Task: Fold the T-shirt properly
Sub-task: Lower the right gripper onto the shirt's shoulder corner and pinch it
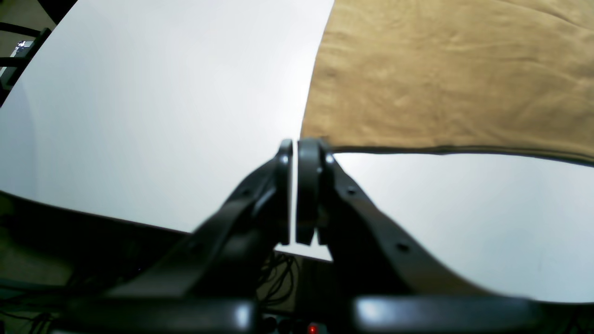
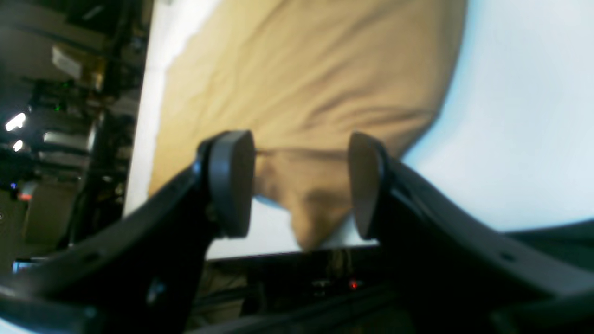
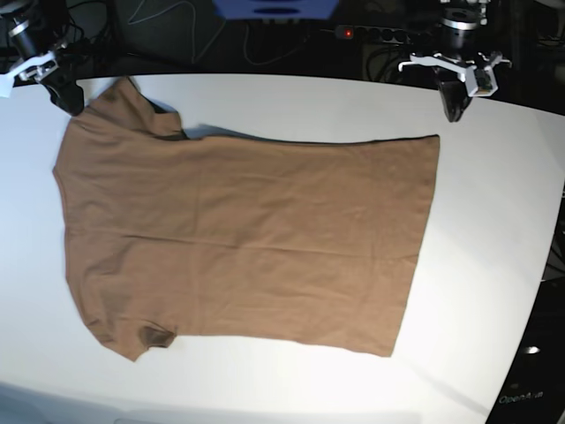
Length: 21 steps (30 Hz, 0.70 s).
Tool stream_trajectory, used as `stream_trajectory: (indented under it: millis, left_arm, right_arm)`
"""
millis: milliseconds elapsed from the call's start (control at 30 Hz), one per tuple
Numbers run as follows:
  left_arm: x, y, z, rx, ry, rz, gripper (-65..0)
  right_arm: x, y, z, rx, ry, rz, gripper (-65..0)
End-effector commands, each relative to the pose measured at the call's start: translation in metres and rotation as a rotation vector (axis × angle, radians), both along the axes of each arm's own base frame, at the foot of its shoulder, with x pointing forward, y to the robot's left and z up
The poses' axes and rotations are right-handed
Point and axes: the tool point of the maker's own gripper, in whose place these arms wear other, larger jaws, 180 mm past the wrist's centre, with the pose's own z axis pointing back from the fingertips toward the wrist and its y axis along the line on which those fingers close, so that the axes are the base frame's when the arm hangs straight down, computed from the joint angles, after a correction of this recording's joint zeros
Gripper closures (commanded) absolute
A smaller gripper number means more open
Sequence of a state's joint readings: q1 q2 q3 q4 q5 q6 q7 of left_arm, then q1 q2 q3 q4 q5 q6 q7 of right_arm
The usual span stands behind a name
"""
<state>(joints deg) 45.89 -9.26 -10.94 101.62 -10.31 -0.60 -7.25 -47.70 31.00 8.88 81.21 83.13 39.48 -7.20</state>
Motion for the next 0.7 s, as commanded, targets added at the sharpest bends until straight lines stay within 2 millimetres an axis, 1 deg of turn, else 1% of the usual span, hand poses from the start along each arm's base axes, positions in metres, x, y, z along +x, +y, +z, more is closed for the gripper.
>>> stream_trajectory:
  millis: [0,67,167,533,667]
  left_arm:
    - [0.0,0.001,0.008,0.011,-0.029,-0.004,-1.1]
    - [0.0,0.001,0.008,0.011,-0.029,-0.004,-1.1]
    - [0.0,0.001,0.008,0.011,-0.029,-0.004,-1.1]
    - [0.001,0.001,0.009,0.011,-0.032,-0.005,-1.1]
    - [0.001,0.001,0.008,0.011,-0.03,-0.004,-1.1]
  right_arm:
    - [-0.001,-0.007,0.001,0.011,0.001,-0.02,-32.8]
    - [-0.002,-0.011,-0.011,0.011,0.035,-0.019,-32.8]
    - [-0.007,-0.013,-0.022,0.011,0.084,0.0,-32.8]
    - [-0.01,-0.008,-0.025,0.02,0.1,0.013,-32.8]
    - [-0.003,0.004,-0.029,0.042,0.095,0.04,-32.8]
